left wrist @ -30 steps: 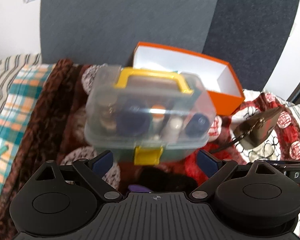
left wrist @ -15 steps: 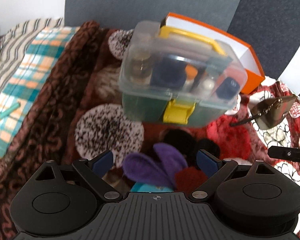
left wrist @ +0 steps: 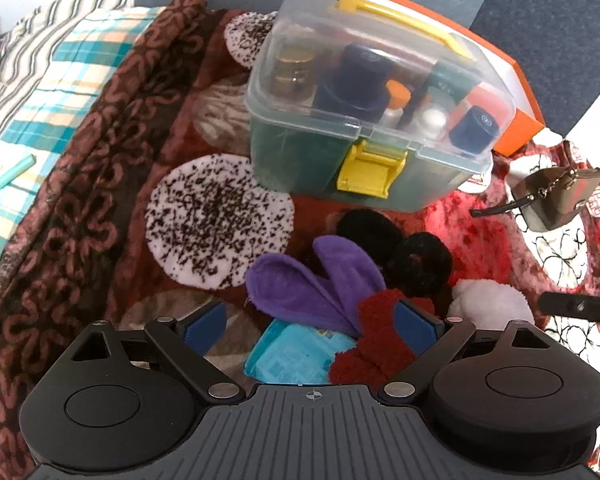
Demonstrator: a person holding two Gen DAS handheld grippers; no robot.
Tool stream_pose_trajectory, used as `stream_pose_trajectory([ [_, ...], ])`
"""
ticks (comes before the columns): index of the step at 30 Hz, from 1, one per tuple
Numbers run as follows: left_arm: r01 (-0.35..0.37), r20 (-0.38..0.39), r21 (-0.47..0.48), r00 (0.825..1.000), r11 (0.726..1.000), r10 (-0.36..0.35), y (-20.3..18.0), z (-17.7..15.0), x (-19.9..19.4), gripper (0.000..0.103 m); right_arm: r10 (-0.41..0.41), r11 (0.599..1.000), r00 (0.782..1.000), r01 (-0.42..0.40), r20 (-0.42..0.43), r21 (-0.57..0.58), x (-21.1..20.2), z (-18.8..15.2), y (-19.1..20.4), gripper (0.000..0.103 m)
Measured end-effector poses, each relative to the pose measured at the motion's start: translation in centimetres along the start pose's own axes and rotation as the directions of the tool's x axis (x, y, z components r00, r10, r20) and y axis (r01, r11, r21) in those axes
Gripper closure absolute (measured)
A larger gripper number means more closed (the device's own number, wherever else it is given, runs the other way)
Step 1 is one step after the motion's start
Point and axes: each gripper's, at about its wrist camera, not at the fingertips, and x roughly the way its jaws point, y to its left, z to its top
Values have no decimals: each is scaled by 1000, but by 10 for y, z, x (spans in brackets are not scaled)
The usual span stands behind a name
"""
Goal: Organize soft objects
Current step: 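Grasp the thin black hair tie with the right tool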
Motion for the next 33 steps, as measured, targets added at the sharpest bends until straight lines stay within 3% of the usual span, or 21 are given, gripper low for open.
stream_pose_trajectory([
  [6, -11, -25, -15, 1000, 1000, 10, 3, -4, 3, 0, 0, 1000, 1000, 0, -14, -16, 11, -1, 9, 18],
  [13, -34, -33, -46, 999, 998, 32, 13, -9, 2, 0, -10, 994, 1000, 9, -4, -113, 26, 28, 20, 18],
  [18, -61, -50, -84, 997, 995, 57, 24, -18, 1, 0, -42, 976, 996, 25, -73, -215, 66, 45, 35, 19],
  [21, -79, -57, -108, 996, 991, 73, 32, -23, -1, 0, -102, 954, 986, 59, -132, -293, 101, 49, 46, 20],
  [25, -96, -65, -135, 994, 986, 88, 38, -26, -3, 0, -124, 942, 972, 52, -200, -330, 132, 45, 49, 34],
  [26, -100, -67, -138, 994, 985, 92, 39, -27, -3, 0, -116, 943, 971, 41, -210, -331, 136, 43, 49, 53],
  [27, -104, -70, -140, 993, 985, 95, 40, -27, -3, 0, -113, 942, 971, 38, -209, -334, 137, 40, 48, 58],
  [31, -102, -73, -144, 993, 984, 92, 39, -23, 2, 0, -92, 940, 981, 29, -171, -340, 125, 36, 40, 72],
  [33, -93, -72, -134, 994, 987, 84, 34, -18, 5, 0, -93, 949, 987, 49, -131, -312, 113, 38, 30, 73],
])
